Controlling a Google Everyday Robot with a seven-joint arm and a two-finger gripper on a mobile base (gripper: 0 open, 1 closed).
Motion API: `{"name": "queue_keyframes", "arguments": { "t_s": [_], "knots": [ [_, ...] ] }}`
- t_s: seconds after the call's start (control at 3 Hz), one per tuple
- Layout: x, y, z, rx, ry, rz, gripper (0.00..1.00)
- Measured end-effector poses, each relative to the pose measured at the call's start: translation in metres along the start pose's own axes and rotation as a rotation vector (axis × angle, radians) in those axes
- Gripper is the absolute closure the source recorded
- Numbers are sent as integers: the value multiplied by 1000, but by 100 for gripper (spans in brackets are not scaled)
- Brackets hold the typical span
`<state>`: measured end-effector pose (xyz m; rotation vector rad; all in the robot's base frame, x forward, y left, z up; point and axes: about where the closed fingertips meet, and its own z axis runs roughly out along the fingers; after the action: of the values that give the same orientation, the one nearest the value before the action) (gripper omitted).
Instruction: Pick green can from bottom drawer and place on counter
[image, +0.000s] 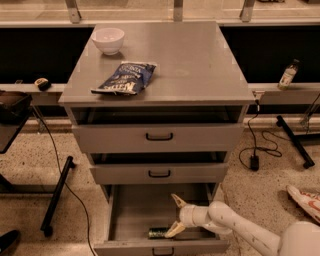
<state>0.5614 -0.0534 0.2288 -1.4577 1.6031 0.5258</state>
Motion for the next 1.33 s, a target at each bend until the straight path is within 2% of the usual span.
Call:
{"name": "queue_keyframes", "arguments": {
  "t_s": [0.33, 0.67, 1.0, 1.33],
  "knots": [
    [9, 0, 18, -28, 95, -9, 23],
    [23, 3, 40, -98, 145, -18, 23],
    [30, 2, 49, -168, 114, -22, 0],
    [29, 5, 51, -170, 113, -20, 0]
  ]
}}
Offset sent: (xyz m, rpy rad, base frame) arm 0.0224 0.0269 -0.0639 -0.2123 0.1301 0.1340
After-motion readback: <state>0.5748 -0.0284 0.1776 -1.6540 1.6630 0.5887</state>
